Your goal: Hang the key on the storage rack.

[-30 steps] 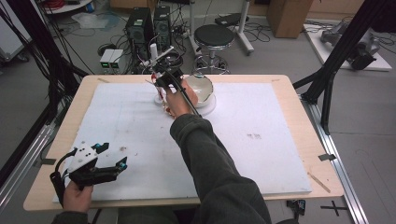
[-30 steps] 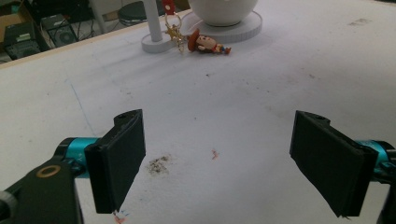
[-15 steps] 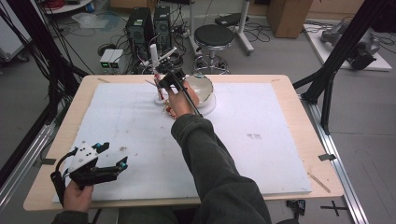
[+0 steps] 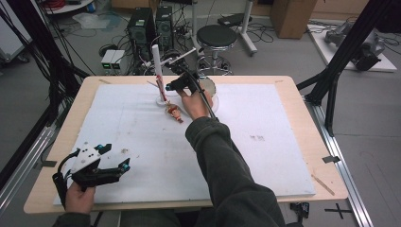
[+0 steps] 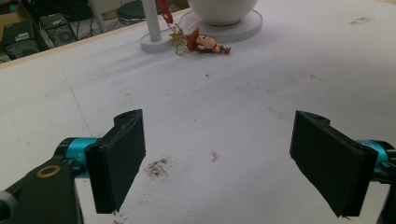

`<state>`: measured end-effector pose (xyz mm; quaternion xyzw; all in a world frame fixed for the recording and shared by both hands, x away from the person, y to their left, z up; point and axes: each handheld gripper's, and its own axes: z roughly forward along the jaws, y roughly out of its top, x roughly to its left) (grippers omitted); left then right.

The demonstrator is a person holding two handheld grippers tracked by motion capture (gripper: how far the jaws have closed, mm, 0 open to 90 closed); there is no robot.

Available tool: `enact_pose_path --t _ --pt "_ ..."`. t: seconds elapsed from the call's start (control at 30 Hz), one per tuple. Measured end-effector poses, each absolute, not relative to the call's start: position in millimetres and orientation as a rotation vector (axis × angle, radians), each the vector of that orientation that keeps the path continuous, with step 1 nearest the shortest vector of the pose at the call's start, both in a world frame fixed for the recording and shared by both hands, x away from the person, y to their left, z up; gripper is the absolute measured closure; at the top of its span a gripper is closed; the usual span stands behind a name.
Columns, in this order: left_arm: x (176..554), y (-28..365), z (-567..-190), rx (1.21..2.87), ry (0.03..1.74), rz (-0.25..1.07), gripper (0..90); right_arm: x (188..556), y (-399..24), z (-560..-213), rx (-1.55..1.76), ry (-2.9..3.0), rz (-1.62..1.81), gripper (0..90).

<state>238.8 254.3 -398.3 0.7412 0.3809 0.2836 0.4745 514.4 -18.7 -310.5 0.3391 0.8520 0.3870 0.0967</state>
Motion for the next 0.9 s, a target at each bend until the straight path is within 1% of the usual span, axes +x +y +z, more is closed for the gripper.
enact_pose_path --t 0.1,0.27,0.53,0.67,0.77,0.9 --pt "239.0 254.4 -398.3 1.814 0.933 0.694 18.7 511.6 -27.1 -309.8 0.979 2.503 1.211 68.8" --pt "238.6 254.2 -398.6 1.817 0.931 0.692 18.7 511.1 -41.1 -314.2 0.989 2.538 1.256 64.3" --pt "239.1 254.3 -399.1 1.821 0.932 0.688 18.7 502.9 -57.7 -313.5 0.94 2.534 1.326 60.0" --pt "238.1 255.1 -398.9 1.822 0.935 0.688 18.7 502.2 -67.1 -319.1 0.979 2.591 1.335 53.3" --pt "237.3 256.1 -399.0 1.82 0.939 0.692 18.7 496.7 -74.1 -319.5 0.945 2.56 1.361 52.9" --pt "236.6 257.3 -399.2 1.816 0.95 0.688 18.7 493.1 -84.4 -321.8 0.944 2.556 1.367 48.8"
